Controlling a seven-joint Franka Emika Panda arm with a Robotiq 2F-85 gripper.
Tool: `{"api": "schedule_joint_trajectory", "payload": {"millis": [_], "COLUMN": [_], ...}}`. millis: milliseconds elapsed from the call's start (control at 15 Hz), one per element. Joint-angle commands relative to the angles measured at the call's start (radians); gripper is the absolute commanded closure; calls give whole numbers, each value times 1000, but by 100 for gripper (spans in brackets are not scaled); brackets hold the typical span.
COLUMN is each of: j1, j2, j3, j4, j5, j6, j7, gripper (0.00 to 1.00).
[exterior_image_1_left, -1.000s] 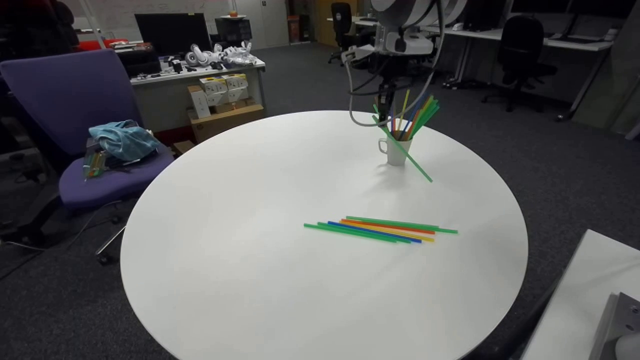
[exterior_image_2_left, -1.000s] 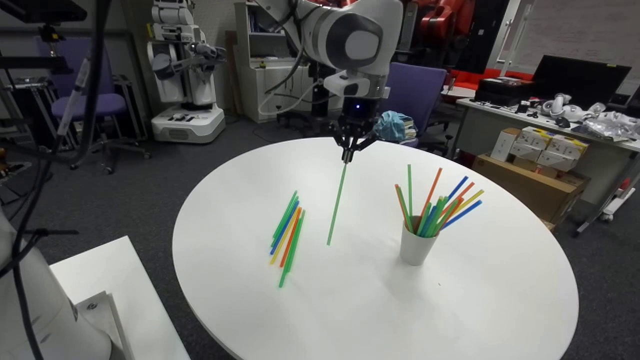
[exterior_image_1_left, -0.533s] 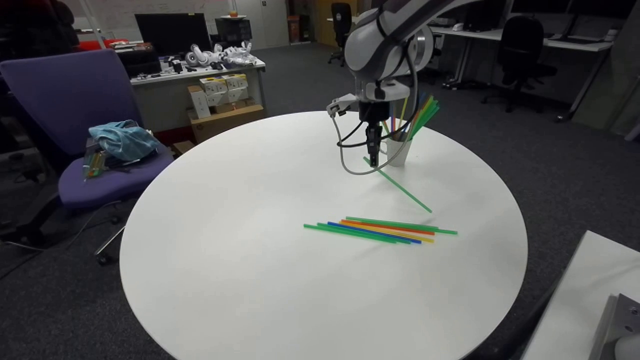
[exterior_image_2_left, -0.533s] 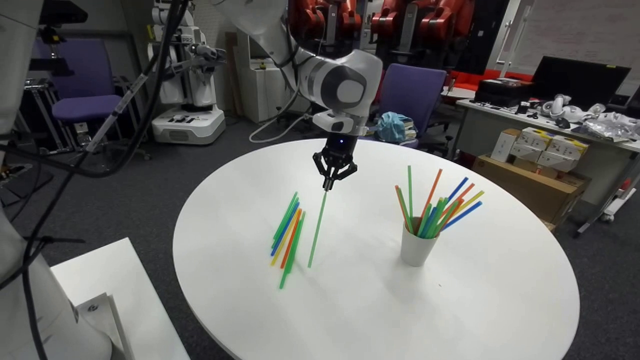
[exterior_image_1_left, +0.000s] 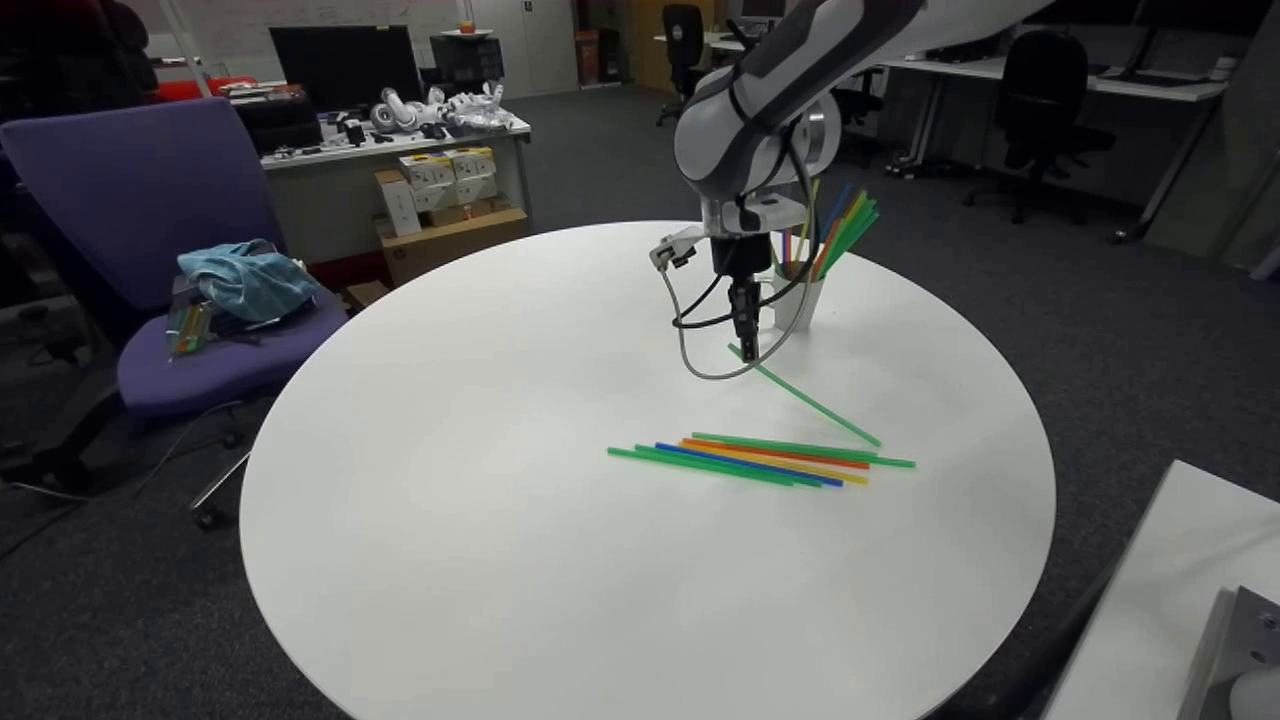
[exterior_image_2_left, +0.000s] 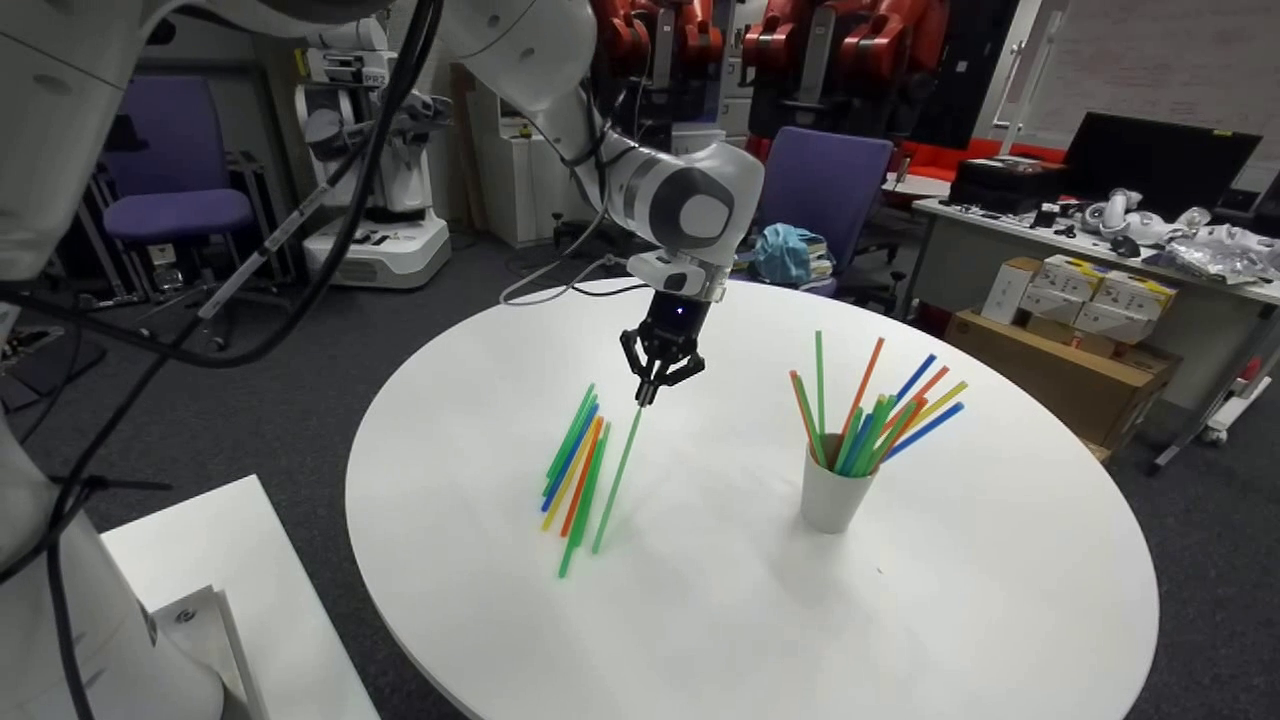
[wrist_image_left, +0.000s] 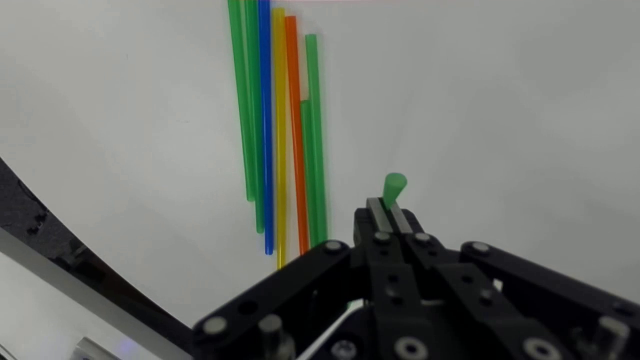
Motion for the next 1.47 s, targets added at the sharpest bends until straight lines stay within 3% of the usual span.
{"api": "schedule_joint_trajectory", "payload": {"millis": [0, 67, 133, 733, 800, 1067, 1400], "j1": [-2, -2, -2, -8, -12, -7, 26], "j2": [37, 46, 55, 104, 108, 109, 35], "j3": [-2, -1, -1, -6, -6, -13, -34], "j4": [67, 75, 83, 118, 114, 62, -151], "j5": [-11, -11, -11, -2, 2, -2, -19], "j6": [-69, -74, -80, -81, -70, -31, 212], "j7": [-18, -21, -22, -31, -34, -28, -11], "gripper": [100, 80, 72, 6, 1, 0, 0]}}
